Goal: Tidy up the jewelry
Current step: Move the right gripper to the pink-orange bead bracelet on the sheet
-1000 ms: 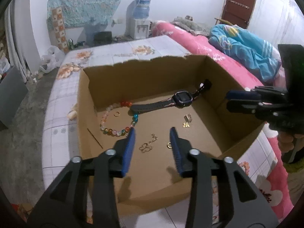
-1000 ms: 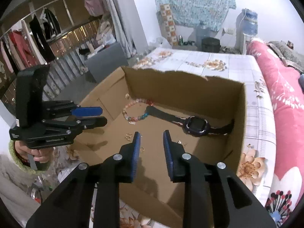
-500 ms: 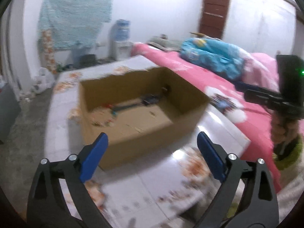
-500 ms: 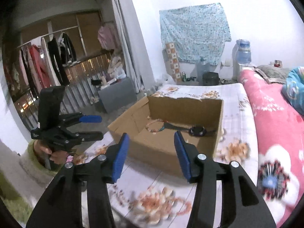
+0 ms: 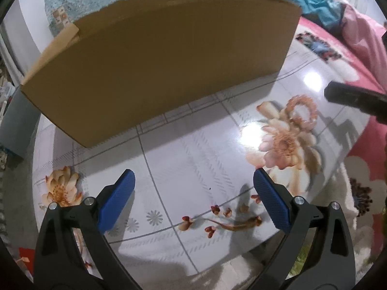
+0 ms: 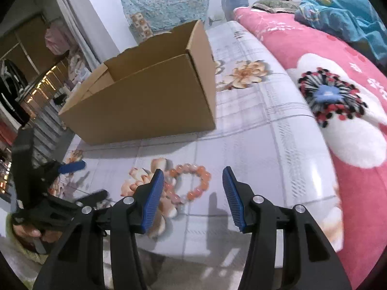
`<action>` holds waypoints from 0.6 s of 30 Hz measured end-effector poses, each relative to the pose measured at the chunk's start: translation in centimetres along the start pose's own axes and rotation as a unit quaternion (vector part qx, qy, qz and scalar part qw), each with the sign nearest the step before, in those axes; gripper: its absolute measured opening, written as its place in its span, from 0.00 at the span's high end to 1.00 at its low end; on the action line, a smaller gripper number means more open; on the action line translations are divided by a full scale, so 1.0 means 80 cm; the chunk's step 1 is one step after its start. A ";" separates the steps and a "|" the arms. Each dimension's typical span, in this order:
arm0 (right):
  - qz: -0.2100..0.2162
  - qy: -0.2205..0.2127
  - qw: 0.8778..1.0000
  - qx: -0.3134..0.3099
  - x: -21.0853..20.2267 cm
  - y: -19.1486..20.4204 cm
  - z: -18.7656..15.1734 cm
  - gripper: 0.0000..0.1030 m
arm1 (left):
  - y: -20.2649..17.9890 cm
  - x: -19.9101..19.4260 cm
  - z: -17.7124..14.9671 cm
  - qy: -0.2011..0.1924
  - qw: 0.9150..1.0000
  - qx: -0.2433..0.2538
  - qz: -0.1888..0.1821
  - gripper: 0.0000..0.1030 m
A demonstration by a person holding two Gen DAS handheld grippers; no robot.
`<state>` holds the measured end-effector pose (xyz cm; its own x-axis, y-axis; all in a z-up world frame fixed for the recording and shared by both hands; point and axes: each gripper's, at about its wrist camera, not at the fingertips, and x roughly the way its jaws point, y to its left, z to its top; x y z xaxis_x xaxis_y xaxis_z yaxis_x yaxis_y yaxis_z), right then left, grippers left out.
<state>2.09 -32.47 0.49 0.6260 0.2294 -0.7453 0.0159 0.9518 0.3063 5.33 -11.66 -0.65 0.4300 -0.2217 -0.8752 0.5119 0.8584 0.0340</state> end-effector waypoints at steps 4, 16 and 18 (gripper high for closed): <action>-0.027 0.003 0.999 -0.019 0.010 0.011 0.004 0.52 | 0.000 0.010 -0.001 0.007 1.000 -0.020 -0.001 0.08; -0.082 0.028 0.992 -0.089 0.040 0.032 0.003 0.61 | 0.014 0.011 -0.006 -0.003 0.999 -0.038 -0.004 0.07; -0.088 0.028 0.991 -0.093 0.040 0.033 0.002 0.62 | 0.013 0.011 -0.006 -0.004 0.999 -0.038 -0.005 0.07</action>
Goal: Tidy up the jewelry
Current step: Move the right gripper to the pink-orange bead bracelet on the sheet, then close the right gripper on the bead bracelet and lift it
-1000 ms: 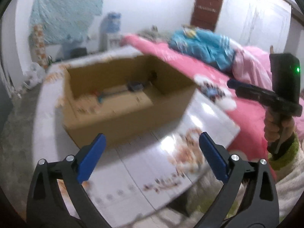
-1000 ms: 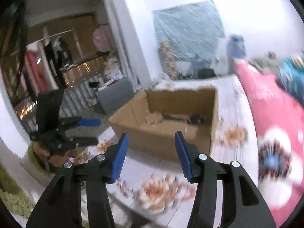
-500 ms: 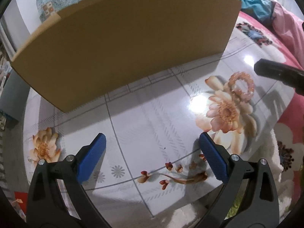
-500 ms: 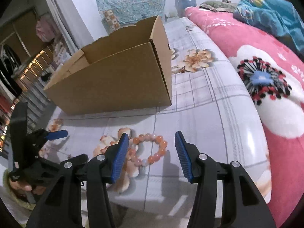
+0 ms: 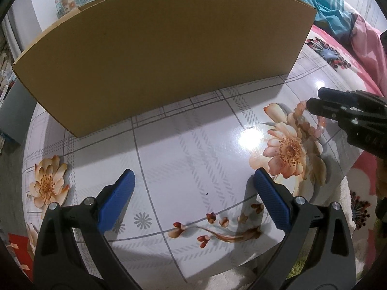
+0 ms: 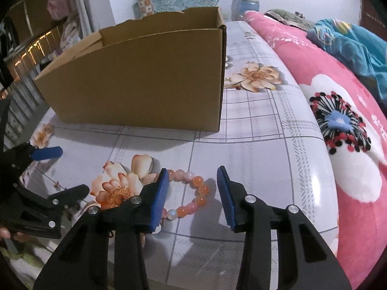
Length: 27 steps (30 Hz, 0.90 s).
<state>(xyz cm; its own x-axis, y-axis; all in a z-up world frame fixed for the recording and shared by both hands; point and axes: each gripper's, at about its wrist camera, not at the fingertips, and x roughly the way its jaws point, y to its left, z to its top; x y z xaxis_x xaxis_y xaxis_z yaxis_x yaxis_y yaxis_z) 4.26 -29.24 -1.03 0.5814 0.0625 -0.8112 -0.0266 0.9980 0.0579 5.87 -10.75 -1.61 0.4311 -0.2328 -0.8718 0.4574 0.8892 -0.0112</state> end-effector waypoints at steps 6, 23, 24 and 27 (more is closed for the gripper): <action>-0.004 0.015 1.000 0.002 0.007 0.001 -0.005 0.65 | -0.004 0.000 -0.003 -0.005 1.000 0.000 0.000 0.07; 0.116 0.027 0.993 0.020 0.011 0.035 -0.011 0.72 | -0.001 -0.005 -0.013 -0.023 1.000 0.017 -0.008 0.07; 0.120 0.026 0.992 0.020 0.010 0.035 -0.012 0.72 | 0.000 -0.006 -0.013 -0.025 0.999 0.022 -0.011 0.07; 0.122 0.021 0.992 0.027 0.006 0.031 -0.013 0.72 | 0.002 -0.007 -0.014 -0.027 0.999 0.034 -0.020 0.07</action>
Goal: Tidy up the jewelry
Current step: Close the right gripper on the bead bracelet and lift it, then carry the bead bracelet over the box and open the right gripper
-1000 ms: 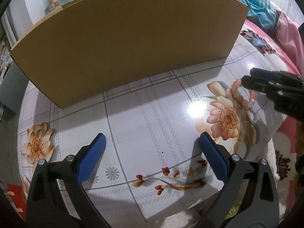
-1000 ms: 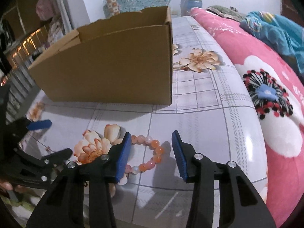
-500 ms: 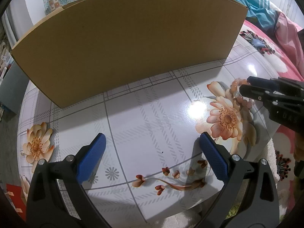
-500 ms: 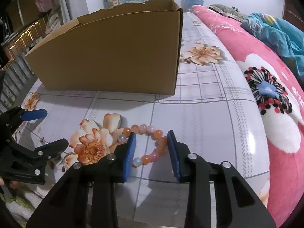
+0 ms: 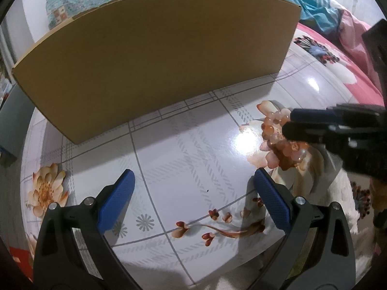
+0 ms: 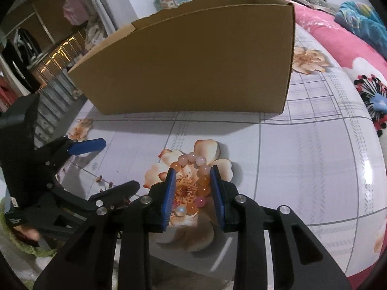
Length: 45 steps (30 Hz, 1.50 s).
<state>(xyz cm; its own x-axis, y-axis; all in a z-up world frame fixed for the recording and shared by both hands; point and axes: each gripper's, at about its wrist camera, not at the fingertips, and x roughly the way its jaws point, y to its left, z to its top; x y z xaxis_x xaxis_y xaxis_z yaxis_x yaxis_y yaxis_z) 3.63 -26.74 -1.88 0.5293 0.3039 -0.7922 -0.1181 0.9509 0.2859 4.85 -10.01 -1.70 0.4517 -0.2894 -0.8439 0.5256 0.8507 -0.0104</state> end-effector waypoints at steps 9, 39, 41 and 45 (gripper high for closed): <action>0.009 -0.017 1.000 -0.003 -0.015 -0.011 -0.001 0.72 | -0.018 -0.031 0.009 -0.067 0.995 0.033 -0.070 0.20; 0.005 0.003 0.995 -0.101 0.003 0.011 0.000 0.90 | -0.080 0.014 0.047 -0.013 0.991 0.111 -0.070 0.92; 0.005 -0.001 0.996 -0.094 0.003 0.012 0.000 0.90 | -0.078 0.015 0.047 -0.014 0.991 0.107 -0.077 0.92; 0.009 -0.014 0.997 -0.079 -0.011 0.008 -0.006 0.90 | -0.071 0.001 0.044 -0.025 0.991 0.092 -0.098 0.92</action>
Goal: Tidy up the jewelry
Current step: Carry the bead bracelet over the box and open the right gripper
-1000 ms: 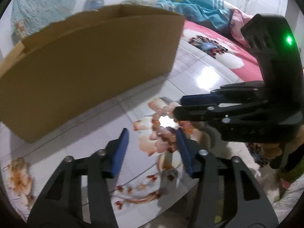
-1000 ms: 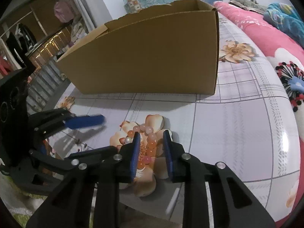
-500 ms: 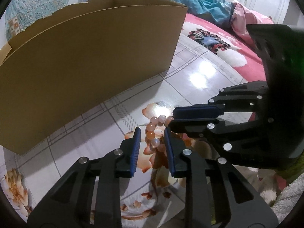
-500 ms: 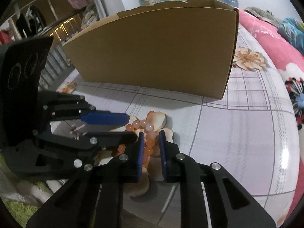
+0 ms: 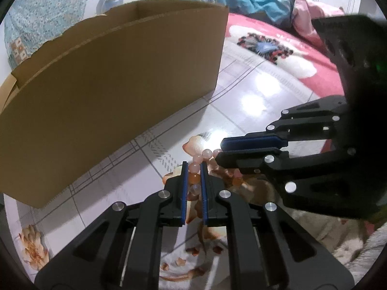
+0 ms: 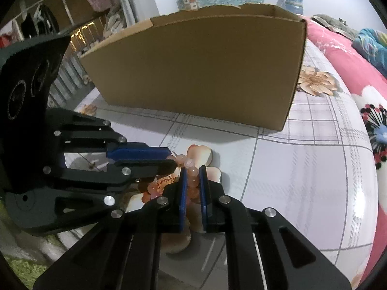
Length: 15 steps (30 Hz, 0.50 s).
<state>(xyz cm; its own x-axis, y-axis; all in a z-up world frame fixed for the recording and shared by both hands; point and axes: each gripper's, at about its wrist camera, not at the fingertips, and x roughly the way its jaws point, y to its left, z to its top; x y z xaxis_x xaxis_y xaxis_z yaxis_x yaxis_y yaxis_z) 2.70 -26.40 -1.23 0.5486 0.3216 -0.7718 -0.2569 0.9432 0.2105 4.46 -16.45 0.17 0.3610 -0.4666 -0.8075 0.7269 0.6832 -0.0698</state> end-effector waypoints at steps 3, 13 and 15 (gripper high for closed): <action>0.004 -0.015 1.000 0.004 -0.016 0.000 0.005 0.90 | -0.001 -0.019 0.001 -0.016 1.000 -0.006 -0.009 0.92; 0.007 -0.106 0.994 -0.038 -0.098 0.035 0.052 0.90 | 0.007 -0.126 0.040 -0.125 0.992 -0.001 -0.030 0.92; 0.009 -0.124 0.991 -0.052 -0.110 0.038 0.072 0.90 | 0.015 -0.144 0.057 -0.145 0.989 0.006 -0.023 0.92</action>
<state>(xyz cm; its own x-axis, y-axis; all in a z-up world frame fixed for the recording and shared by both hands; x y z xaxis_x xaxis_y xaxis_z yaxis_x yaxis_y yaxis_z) 1.71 -25.91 9.66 0.7184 0.3606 -0.5948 -0.3423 0.9277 0.1490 3.87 -12.82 12.05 0.4778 -0.6396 -0.6022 0.7530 0.6513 -0.0943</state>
